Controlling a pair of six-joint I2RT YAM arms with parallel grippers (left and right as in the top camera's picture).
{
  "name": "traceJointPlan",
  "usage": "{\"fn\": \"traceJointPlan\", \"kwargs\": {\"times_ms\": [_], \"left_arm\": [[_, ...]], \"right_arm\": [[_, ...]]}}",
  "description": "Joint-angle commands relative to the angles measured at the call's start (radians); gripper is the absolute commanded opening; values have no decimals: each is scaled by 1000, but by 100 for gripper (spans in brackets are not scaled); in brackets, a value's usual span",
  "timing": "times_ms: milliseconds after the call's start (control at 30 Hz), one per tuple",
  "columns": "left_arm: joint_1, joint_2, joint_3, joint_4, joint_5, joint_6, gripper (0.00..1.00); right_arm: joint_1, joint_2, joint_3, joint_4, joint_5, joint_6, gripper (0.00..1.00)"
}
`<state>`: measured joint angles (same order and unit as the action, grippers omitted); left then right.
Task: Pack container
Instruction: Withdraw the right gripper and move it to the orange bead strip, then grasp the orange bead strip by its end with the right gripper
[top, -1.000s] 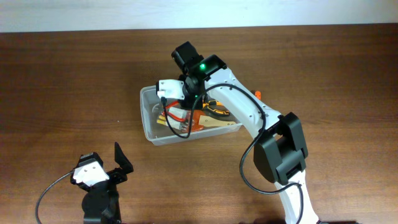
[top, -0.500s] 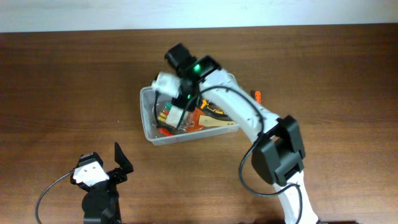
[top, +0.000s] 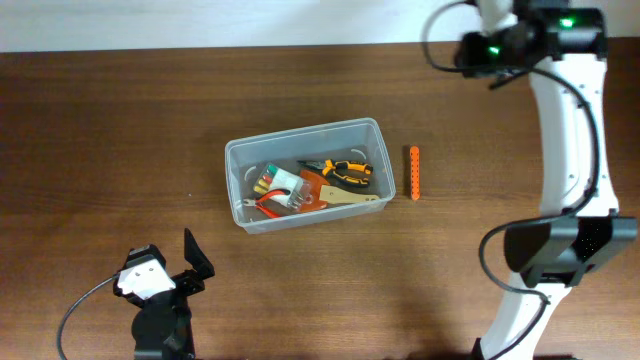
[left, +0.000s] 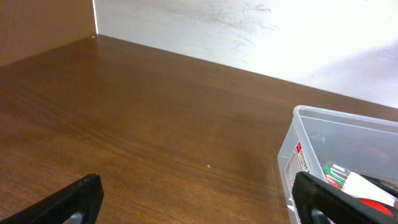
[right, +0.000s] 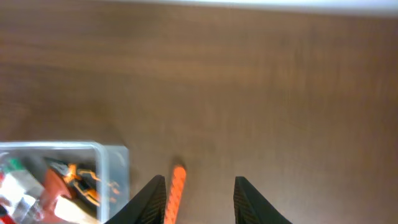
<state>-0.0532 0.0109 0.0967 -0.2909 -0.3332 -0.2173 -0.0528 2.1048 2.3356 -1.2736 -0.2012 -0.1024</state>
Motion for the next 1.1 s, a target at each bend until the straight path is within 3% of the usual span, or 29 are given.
{"fn": "traceJointPlan", "kwargs": {"times_ms": [0, 233, 433, 1067], "left_arm": [[-4, -5, -4, -1, -4, 9, 99], [-4, -5, -4, -1, -4, 9, 99], [-4, -5, -4, -1, -4, 9, 99], [-4, -5, -4, -1, -4, 9, 99]], "right_arm": [[5, 45, -186, -3, -31, 81, 36], [39, 45, -546, 166, -27, 113, 36], [67, 45, -721, 245, -21, 119, 33], [80, -33, -677, 257, -116, 119, 30]]}}
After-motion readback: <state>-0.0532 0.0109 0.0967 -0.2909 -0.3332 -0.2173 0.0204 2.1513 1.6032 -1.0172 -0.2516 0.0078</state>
